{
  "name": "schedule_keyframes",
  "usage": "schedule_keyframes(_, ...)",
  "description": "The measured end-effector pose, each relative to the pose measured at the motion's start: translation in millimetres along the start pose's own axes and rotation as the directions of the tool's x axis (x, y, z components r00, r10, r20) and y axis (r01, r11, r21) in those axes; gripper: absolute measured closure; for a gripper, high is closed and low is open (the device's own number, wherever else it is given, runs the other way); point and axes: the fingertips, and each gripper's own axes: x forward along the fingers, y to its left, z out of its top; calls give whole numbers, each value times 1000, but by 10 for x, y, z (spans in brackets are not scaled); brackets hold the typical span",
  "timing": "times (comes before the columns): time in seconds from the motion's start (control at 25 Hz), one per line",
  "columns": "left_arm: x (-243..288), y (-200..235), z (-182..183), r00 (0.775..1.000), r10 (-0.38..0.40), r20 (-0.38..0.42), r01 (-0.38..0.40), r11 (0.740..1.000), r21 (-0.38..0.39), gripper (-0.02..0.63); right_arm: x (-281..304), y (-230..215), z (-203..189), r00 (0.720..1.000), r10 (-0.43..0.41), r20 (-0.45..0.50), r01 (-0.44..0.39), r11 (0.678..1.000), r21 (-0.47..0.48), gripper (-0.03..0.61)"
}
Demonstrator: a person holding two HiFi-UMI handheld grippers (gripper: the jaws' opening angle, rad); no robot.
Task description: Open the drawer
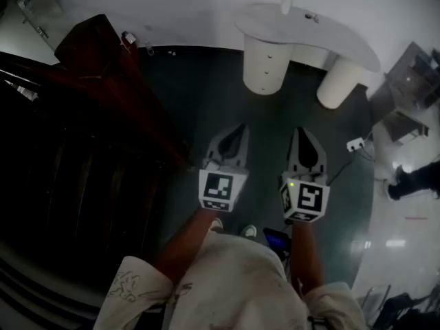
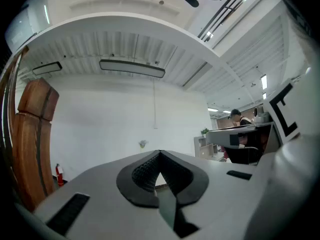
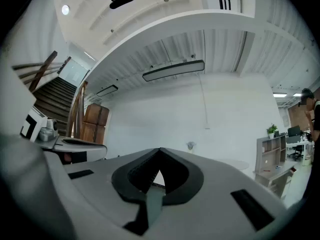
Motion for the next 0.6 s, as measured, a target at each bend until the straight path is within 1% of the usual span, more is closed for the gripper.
schedule_keyframes(0.16, 66, -129, -20, 1000, 1, -4, -1, 1000, -9, 612, -33, -113, 20, 1000, 6, 21, -5, 1000, -28, 574)
schedule_keyframes(0.32, 126, -226, -5, 1000, 11, -5, -11, 1000, 2, 612, -68, -267, -6, 1000, -3, 16, 3, 1000, -3, 574)
schedule_keyframes(0.44, 148, -303, -9, 1000, 20, -5, -20, 1000, 4, 612, -102, -361, -17, 999, 5, 31, -5, 1000, 2, 574)
schedule_keyframes(0.6, 170, -389, -33, 999, 41, -8, -41, 999, 2, 612, -120, -404, 7, 997, 46, 67, -43, 998, -49, 574)
